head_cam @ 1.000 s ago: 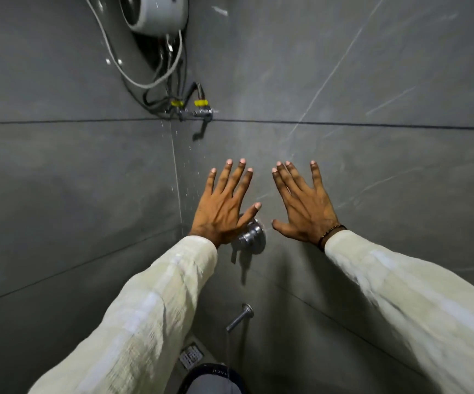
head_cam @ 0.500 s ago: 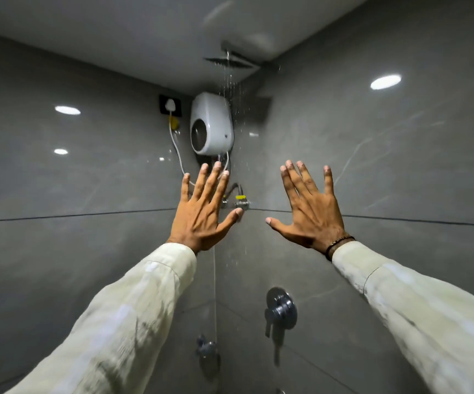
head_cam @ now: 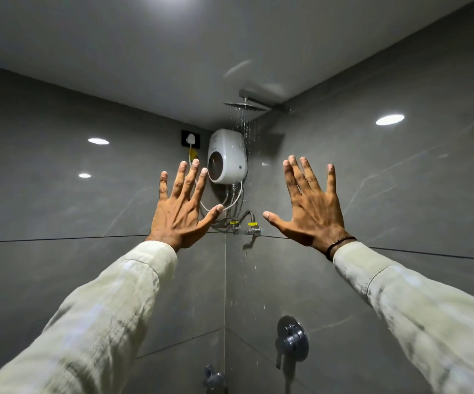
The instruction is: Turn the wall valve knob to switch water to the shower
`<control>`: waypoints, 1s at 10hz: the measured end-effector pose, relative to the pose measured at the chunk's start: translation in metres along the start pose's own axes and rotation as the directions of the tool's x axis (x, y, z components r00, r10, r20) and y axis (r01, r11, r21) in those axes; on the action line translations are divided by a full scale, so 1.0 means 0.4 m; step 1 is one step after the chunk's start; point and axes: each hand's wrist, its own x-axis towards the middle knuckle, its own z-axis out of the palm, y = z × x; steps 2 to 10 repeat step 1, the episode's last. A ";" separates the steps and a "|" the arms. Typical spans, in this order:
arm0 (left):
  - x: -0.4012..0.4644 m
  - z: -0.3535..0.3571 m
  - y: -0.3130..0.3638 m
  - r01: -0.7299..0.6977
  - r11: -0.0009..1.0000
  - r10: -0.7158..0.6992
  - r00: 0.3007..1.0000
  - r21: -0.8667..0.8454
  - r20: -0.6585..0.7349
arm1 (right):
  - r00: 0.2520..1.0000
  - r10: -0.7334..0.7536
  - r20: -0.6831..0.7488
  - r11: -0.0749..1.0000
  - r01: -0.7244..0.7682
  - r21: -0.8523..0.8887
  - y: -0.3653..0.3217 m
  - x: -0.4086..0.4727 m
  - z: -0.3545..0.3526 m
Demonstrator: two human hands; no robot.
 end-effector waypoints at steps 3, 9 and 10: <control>0.003 -0.006 -0.004 0.008 1.000 -0.008 1.000 -0.003 0.006 | 1.000 0.006 0.019 1.000 -0.006 0.004 -0.001 0.006 -0.016; 0.003 -0.006 -0.004 0.008 1.000 -0.008 1.000 -0.003 0.006 | 1.000 0.006 0.019 1.000 -0.006 0.004 -0.001 0.006 -0.016; 0.003 -0.006 -0.004 0.008 1.000 -0.008 1.000 -0.003 0.006 | 1.000 0.006 0.019 1.000 -0.006 0.004 -0.001 0.006 -0.016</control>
